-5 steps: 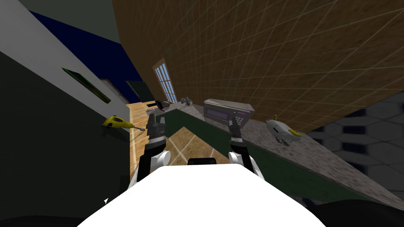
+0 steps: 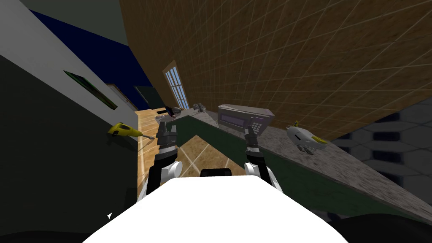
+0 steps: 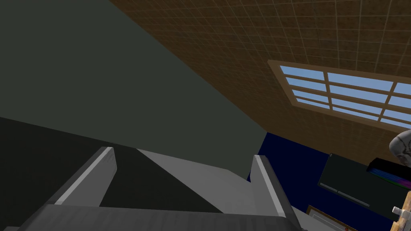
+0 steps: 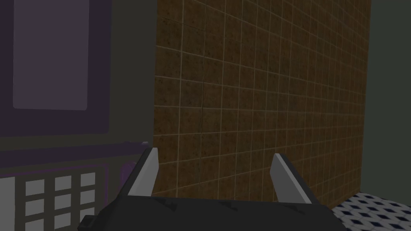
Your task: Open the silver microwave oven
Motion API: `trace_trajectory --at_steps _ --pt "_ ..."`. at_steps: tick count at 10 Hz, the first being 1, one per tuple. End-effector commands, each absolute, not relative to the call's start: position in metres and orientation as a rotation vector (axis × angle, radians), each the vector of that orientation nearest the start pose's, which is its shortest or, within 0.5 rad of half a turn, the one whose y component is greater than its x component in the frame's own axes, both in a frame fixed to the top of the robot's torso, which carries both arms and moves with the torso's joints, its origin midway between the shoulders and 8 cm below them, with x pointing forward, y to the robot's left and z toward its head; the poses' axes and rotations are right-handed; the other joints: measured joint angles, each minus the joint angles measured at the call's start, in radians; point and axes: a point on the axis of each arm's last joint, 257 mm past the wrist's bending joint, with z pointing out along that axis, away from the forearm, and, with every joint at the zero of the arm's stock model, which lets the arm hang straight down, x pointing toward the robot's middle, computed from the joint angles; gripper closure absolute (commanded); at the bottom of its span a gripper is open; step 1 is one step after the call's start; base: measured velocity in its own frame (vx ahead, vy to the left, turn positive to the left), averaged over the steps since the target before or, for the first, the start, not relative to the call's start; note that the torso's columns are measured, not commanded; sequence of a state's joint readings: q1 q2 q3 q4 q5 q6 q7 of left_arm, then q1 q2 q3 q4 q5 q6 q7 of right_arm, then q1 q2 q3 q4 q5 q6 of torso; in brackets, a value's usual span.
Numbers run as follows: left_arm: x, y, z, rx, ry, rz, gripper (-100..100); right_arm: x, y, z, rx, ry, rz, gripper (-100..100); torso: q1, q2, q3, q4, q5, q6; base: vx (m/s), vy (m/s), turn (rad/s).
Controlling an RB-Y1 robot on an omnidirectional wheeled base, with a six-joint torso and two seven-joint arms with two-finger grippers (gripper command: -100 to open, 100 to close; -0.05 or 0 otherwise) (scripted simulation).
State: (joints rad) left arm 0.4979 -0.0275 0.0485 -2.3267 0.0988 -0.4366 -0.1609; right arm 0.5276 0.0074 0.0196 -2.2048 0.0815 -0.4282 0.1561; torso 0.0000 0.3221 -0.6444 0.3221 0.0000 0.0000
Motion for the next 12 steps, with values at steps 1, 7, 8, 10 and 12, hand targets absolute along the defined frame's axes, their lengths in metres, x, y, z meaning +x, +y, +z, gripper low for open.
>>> trace_trajectory --at_steps 1,7,8,10,12 --pt "0.339 0.309 0.034 -0.684 0.582 -1.166 0 0.367 -0.273 -0.035 0.679 0.817 1.078 0 0.000 0.074 -0.147 0.074 0.000 0.000 0.000 0.000 0.000" --pt "0.339 0.309 0.034 -0.684 0.582 -1.166 0 0.367 -0.271 -0.039 0.592 0.902 1.025 -100 0.000 0.412 -0.827 0.412 0.000 0.000 0.010 0.003 -0.011" --pt "0.339 0.309 0.034 -0.684 0.582 -1.166 0 0.367 -0.270 -0.041 0.563 0.929 1.000 -100 0.000 0.414 -0.831 0.414 0.000 0.000 0.032 0.005 -0.035" --pt "0.339 0.309 0.034 -0.684 0.582 -1.166 0 0.366 -0.271 -0.045 0.502 0.982 0.938 -100 0.000 0.415 -0.832 0.416 0.000 0.000 0.041 0.008 -0.039" --pt "0.339 0.309 0.034 -0.684 0.582 -1.166 0 0.365 -0.274 -0.049 0.440 1.031 0.863 -100 0.000 0.416 -0.832 0.416 0.000 0.000 0.046 0.014 -0.047"
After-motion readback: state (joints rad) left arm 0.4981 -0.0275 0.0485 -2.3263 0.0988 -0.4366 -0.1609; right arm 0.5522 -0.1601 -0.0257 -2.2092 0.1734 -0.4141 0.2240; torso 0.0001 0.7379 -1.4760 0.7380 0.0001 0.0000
